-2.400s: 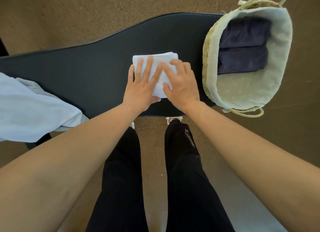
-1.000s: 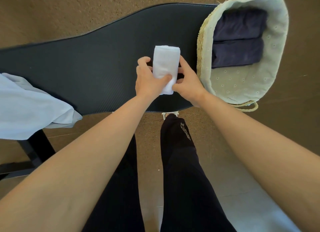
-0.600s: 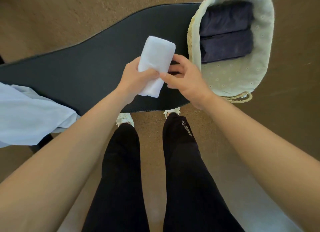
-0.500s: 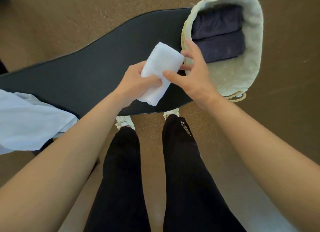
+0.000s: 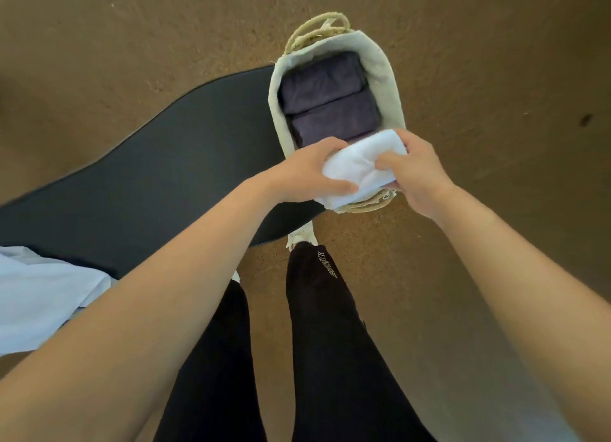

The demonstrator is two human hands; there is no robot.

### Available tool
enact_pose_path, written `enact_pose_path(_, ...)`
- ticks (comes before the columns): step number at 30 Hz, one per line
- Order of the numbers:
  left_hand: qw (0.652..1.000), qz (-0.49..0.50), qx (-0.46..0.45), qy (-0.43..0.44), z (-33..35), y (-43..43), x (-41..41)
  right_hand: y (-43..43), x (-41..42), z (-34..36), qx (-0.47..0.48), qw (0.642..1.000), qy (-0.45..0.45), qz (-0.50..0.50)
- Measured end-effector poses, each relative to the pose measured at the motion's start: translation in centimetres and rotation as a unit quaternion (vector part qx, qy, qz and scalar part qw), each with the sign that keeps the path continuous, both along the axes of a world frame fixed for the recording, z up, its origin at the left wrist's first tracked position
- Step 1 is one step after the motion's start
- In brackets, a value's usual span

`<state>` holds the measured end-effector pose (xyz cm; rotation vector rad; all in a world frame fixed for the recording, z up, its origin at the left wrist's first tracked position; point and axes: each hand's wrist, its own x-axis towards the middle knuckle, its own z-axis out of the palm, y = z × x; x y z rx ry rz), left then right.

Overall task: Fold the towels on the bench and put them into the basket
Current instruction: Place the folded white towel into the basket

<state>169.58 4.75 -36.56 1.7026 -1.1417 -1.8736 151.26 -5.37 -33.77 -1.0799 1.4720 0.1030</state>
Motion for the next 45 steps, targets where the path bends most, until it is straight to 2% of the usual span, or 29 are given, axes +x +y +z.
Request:
enact_pose_path(4, 0.985, -0.116, -0.031, -0.120, -2.2, -2.4, -0.6, 0.4, -0.1, -2.7, -0.018, 0.997, 0.073, 0.019)
enact_pose_path(9, 0.935, -0.245, -0.013, -0.255, -4.8, -3.7, -1.4, 0.3, 1.2, -6.1, -0.045, 0.982, 0.149, 0.112)
enact_pose_path(12, 0.901, -0.255, -0.042, -0.348, -5.6, -3.3, -2.4, -0.2, 2.3, -7.4, -0.040, 0.959, 0.211, 0.184)
enact_pose_path(15, 0.879, -0.231, -0.102, -0.405, -6.4, -2.3, -2.8, -0.8, 3.2, -7.8, -0.037, 0.937, 0.264, 0.226)
enact_pose_path(18, 0.805, -0.236, -0.243, -0.488, -6.5, -0.9, -2.2, -1.1, 3.5, -8.4, -0.059, 0.922, 0.288, 0.252)
enact_pose_path(19, 0.792, -0.219, -0.269, -0.502, -6.5, -0.5, -1.8, -1.0, 3.5, -8.4, -0.066, 0.918, 0.299, 0.254)
enact_pose_path(23, 0.820, -0.185, -0.238, -0.485, -6.4, 0.2, -0.7, -0.4, 3.3, -8.7, -0.091, 0.915, 0.305, 0.247)
enact_pose_path(27, 0.809, -0.230, -0.187, -0.508, -6.3, -0.5, -1.1, 0.6, 2.2, -8.3, -0.162, 0.900, 0.286, 0.287)
enact_pose_path(29, 0.798, -0.245, -0.158, -0.528, -6.2, -1.2, -1.8, 0.8, 1.8, -7.9, -0.220, 0.873, 0.286, 0.328)
enact_pose_path(31, 0.793, -0.250, -0.137, -0.539, -6.2, -1.6, -2.4, 0.8, 1.5, -7.5, -0.303, 0.825, 0.292, 0.378)
enact_pose_path(33, 0.792, -0.252, -0.126, -0.541, -6.3, -1.8, -2.8, 0.9, 1.1, -7.3, -0.376, 0.777, 0.256, 0.435)
enact_pose_path(34, 0.790, -0.254, -0.124, -0.543, -6.4, -1.7, -2.9, 0.9, 0.8, -7.2, -0.376, 0.766, 0.222, 0.471)
enact_pose_path(35, 0.788, -0.255, -0.125, -0.546, -6.5, -1.7, -2.9, 0.8, 0.6, -7.1, -0.351, 0.768, 0.190, 0.501)
enact_pose_path(37, 0.785, -0.254, -0.128, -0.550, -6.4, -1.7, -2.9, 0.8, 0.3, -7.1, -0.265, 0.796, 0.161, 0.520)
enact_pose_path(40, 0.786, -0.251, -0.128, -0.551, -6.5, -1.8, -3.0, 0.6, 0.8, -7.3, -0.214, 0.831, 0.171, 0.483)
enact_pose_path(45, 0.794, -0.238, -0.140, -0.542, -6.3, -1.8, -2.9, 0.1, 2.7, -8.0, -0.177, 0.835, 0.214, 0.475)
